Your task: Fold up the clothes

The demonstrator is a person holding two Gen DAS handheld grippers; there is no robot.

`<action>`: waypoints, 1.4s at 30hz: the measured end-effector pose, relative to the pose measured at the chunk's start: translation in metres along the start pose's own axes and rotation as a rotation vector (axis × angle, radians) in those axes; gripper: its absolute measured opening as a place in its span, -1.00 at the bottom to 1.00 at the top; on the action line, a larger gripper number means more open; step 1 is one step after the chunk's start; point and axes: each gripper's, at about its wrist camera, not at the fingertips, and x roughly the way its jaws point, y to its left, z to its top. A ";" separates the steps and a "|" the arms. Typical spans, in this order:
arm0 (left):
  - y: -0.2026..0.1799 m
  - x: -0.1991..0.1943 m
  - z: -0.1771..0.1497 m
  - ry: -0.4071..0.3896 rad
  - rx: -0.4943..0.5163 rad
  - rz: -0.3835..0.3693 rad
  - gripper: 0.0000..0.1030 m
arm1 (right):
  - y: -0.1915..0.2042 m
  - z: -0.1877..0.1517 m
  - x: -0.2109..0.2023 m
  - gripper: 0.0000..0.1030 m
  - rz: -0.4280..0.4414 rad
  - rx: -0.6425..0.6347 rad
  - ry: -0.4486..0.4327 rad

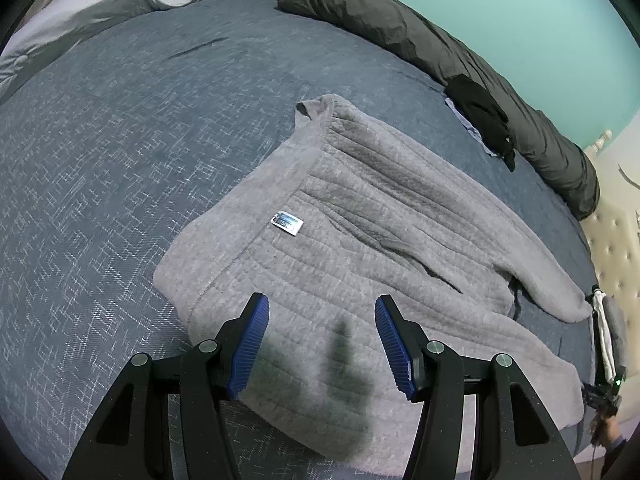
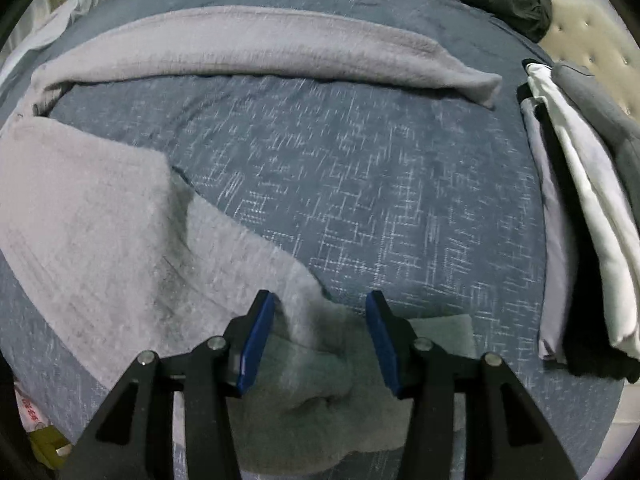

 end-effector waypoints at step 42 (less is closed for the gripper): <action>0.040 -0.017 -0.055 0.071 -0.095 0.014 0.26 | -0.019 -0.088 -0.057 -0.12 0.002 0.402 -0.132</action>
